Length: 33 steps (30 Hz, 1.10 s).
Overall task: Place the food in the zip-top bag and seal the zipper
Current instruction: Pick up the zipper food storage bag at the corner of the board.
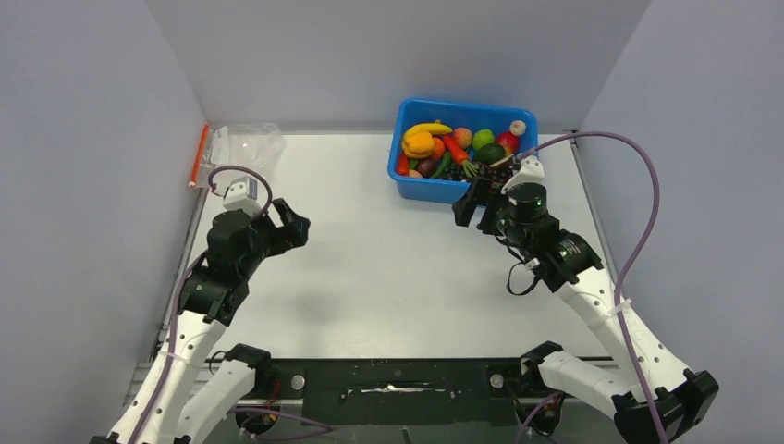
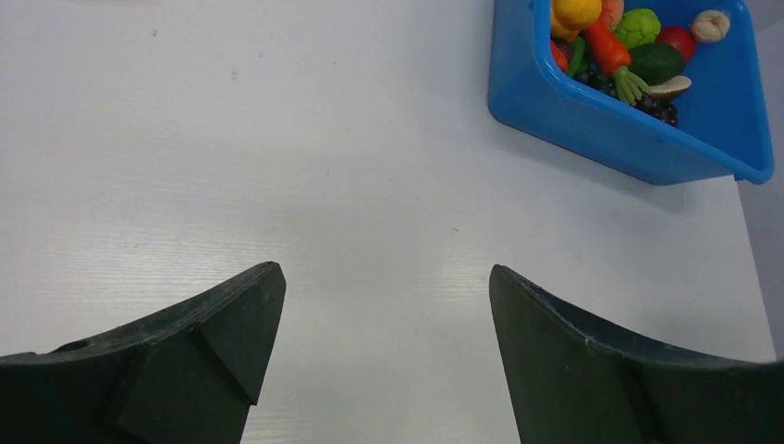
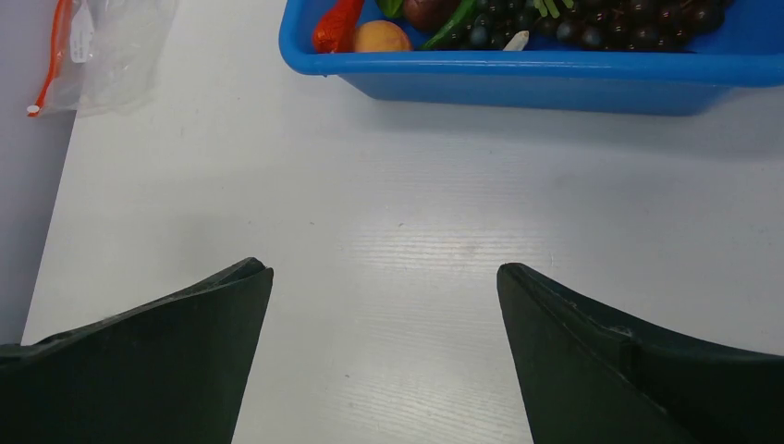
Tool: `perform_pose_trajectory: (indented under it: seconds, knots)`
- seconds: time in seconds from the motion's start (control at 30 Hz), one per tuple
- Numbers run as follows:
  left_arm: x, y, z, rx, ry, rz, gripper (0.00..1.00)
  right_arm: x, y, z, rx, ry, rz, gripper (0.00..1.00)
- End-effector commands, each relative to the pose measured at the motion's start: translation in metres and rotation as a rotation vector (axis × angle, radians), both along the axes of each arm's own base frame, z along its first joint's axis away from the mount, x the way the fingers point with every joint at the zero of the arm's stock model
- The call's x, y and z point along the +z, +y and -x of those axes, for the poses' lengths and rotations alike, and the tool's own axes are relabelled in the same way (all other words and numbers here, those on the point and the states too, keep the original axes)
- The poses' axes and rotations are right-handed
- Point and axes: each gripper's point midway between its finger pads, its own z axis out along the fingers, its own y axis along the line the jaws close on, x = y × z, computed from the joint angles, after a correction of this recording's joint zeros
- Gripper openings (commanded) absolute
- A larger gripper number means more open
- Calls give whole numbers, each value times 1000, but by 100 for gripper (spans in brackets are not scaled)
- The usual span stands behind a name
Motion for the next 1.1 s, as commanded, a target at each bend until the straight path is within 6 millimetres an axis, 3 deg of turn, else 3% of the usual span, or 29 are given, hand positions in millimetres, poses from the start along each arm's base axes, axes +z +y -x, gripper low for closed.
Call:
perform_pose_trajectory:
  seconds: [0.0,0.17,0.4,0.63,0.7,0.8,0.93,1.07]
  knots:
    - [29,9,-14,46,-105,-24,82,24,1,-4,-5,-90,-27,98]
    - [21,23,-27,101,-111,-119,82,25,1,-5,9,-117,-8,98]
    - [23,72,-69,299,-122,-433,81,29,-3,-7,18,-152,38,98]
    - [4,106,-132,359,-5,-643,59,51,-3,-5,61,-240,52,98]
    - [-7,114,-150,369,16,-716,58,56,0,-3,81,-266,46,98]
    - [-28,116,-182,314,43,-813,65,60,3,0,107,-295,30,98]
    - [-44,132,-223,299,50,-803,66,66,9,4,135,-296,-4,98]
    - [-56,135,-257,270,34,-860,67,72,14,10,159,-280,-34,98]
